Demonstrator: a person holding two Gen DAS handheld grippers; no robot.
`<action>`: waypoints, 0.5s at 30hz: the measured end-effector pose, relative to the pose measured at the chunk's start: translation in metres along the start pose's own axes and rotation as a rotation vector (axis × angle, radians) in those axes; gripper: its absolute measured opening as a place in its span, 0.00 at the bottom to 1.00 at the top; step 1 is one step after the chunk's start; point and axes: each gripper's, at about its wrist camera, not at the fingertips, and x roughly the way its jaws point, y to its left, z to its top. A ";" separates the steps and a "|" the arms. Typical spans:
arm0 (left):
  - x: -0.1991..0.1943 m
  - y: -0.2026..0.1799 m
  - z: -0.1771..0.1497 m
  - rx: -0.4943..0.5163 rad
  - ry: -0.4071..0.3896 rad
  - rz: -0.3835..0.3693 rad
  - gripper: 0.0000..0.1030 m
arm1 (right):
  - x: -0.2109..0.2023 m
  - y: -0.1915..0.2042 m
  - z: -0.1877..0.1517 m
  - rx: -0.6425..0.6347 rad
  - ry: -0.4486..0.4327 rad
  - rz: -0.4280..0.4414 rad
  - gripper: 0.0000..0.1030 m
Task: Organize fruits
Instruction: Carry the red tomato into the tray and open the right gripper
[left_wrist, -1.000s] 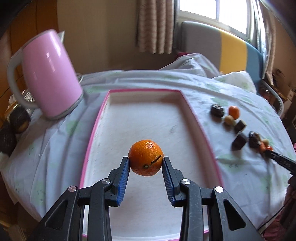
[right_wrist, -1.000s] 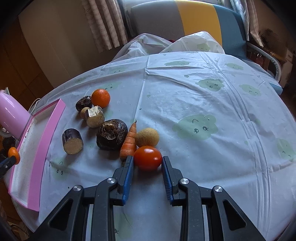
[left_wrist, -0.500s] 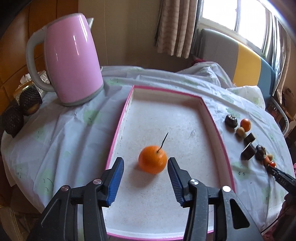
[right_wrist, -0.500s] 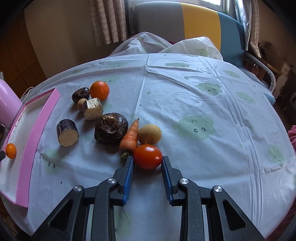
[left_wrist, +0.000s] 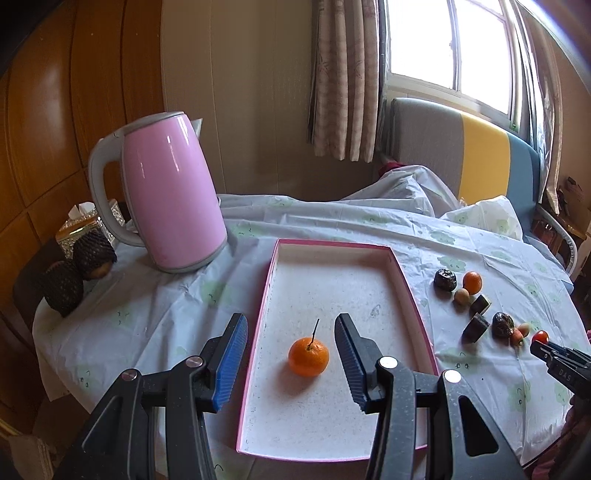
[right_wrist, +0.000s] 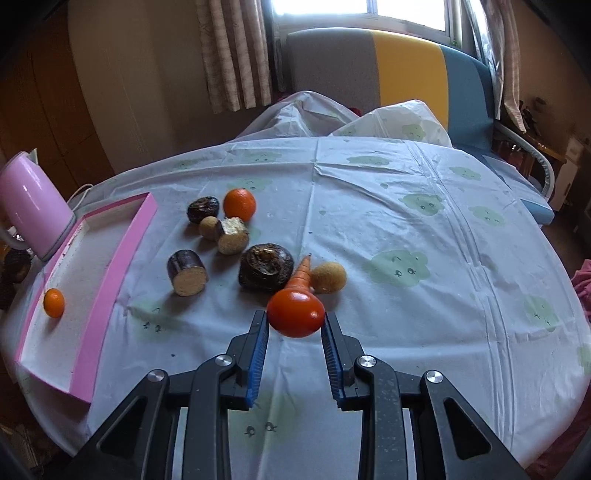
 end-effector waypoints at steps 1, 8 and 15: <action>-0.001 0.000 0.000 0.001 -0.003 0.000 0.49 | -0.002 0.006 0.001 -0.012 -0.004 0.017 0.29; -0.009 0.004 -0.001 -0.003 -0.015 0.005 0.49 | -0.009 0.074 0.003 -0.161 -0.004 0.173 0.29; -0.012 0.008 -0.003 -0.010 -0.017 0.012 0.49 | -0.001 0.144 0.002 -0.285 0.034 0.317 0.29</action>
